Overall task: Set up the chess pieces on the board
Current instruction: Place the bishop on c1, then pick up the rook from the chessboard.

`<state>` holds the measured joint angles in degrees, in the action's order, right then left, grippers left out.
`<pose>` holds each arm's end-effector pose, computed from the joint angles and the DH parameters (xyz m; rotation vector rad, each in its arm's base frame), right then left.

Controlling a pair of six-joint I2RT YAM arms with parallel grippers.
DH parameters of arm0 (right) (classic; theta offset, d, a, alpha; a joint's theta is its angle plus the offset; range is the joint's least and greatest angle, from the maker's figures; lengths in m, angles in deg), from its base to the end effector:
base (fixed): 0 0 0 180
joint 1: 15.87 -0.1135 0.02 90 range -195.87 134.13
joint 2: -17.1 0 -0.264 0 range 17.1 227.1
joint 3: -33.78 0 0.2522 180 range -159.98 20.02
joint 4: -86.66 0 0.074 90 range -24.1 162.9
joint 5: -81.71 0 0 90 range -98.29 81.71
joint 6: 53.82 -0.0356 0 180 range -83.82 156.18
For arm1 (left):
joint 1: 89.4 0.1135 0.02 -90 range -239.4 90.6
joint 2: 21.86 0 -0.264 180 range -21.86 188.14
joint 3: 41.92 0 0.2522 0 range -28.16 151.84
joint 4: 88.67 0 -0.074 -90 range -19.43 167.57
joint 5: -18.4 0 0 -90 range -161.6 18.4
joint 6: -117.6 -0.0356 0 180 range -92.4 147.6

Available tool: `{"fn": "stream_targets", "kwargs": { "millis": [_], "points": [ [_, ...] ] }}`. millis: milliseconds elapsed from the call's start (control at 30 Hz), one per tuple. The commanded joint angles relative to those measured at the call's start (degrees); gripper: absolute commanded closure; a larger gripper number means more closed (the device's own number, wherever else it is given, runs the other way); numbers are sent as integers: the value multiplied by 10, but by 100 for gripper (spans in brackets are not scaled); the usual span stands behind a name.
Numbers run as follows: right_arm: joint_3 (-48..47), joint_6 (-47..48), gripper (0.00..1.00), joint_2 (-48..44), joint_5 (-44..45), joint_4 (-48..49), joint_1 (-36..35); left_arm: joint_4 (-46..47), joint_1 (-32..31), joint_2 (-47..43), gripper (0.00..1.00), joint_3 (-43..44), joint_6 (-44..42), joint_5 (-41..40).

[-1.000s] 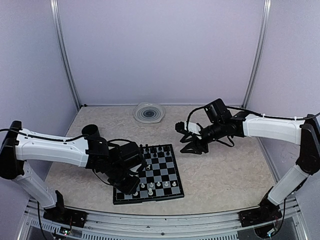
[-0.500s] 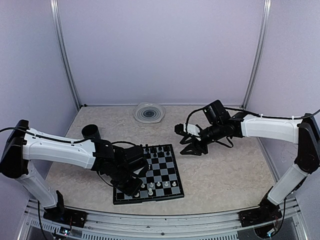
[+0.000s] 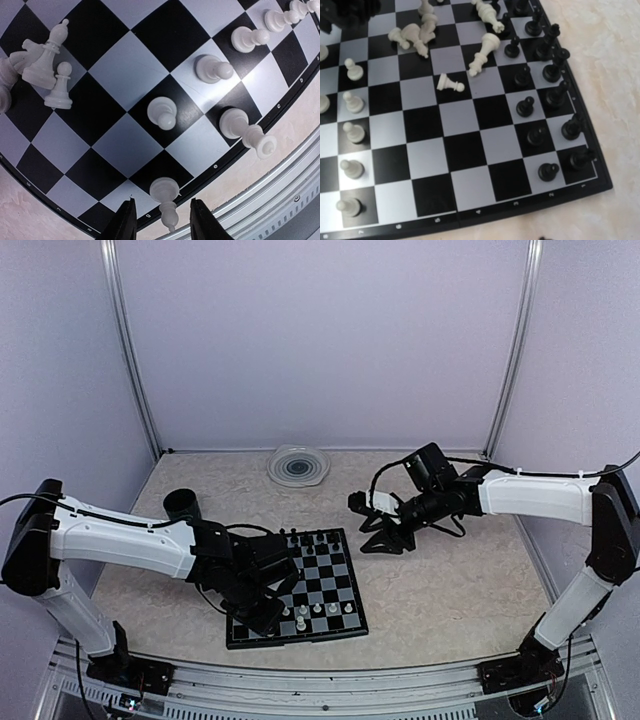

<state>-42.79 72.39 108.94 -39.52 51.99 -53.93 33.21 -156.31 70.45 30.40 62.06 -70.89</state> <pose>0.2555 0.2235 0.2310 -1.6243 1.7447 0.6767 0.1134 -0.2671 0.1838 0.8426 2.8887 -0.2542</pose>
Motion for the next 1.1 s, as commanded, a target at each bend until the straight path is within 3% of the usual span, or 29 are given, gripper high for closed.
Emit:
{"fn": "stream_targets", "kwargs": {
  "millis": [0, 200, 333, 500, 700, 1067],
  "points": [
    [3, 3, 49, 6, -9, -13, 4, -5, -3, 2, 59, 15, 3, -25],
    [1, 1, 49, 9, -12, -14, 4, -57, -2, -39, 49, 82, 9, -108],
    [-2, 1, 49, 14, -16, -18, 5, -69, 41, -89, 48, 97, 7, -157],
    [-3, 3, 49, 17, -18, -20, 5, -24, 125, -128, 54, 38, -33, -136],
    [-2, 3, 49, 19, -19, -21, 5, 4, 177, -121, 58, 8, -73, -114],
    [-3, 6, 49, 26, -15, -22, 4, 46, 184, -50, 54, 0, -90, -78]
  ]
}}
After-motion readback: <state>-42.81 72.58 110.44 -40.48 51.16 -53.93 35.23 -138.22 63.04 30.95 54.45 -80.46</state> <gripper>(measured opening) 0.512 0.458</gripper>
